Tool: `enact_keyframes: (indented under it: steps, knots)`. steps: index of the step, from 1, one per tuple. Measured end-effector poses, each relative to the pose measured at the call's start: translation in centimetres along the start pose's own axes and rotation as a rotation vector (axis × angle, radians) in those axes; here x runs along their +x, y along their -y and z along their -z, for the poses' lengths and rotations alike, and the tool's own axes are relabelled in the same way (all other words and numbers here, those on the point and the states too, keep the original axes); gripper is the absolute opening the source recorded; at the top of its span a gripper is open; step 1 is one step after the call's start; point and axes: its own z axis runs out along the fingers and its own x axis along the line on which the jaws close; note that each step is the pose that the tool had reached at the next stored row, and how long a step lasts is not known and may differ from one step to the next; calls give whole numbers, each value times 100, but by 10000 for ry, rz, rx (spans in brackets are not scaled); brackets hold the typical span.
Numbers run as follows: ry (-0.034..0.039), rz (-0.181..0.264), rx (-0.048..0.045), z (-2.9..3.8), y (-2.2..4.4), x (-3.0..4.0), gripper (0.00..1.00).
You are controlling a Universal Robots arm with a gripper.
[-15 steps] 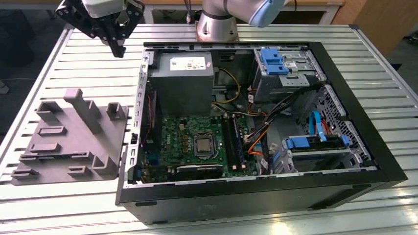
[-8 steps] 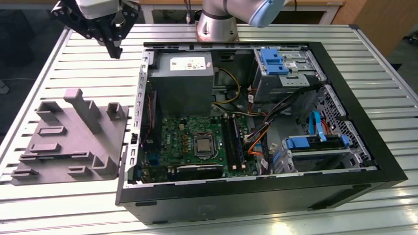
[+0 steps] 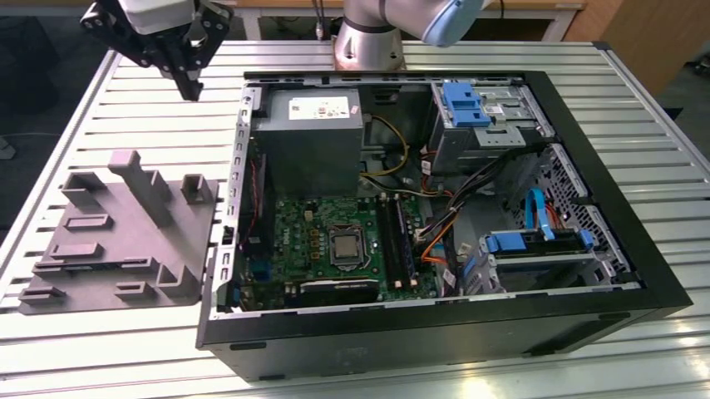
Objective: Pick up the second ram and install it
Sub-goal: 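Reach for the second ram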
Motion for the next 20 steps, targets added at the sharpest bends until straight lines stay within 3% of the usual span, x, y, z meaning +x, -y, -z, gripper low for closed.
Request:
enact_keyframes:
  steps: [20]
  knots:
    - [0, 1, 0, -1, 27, 77, 11]
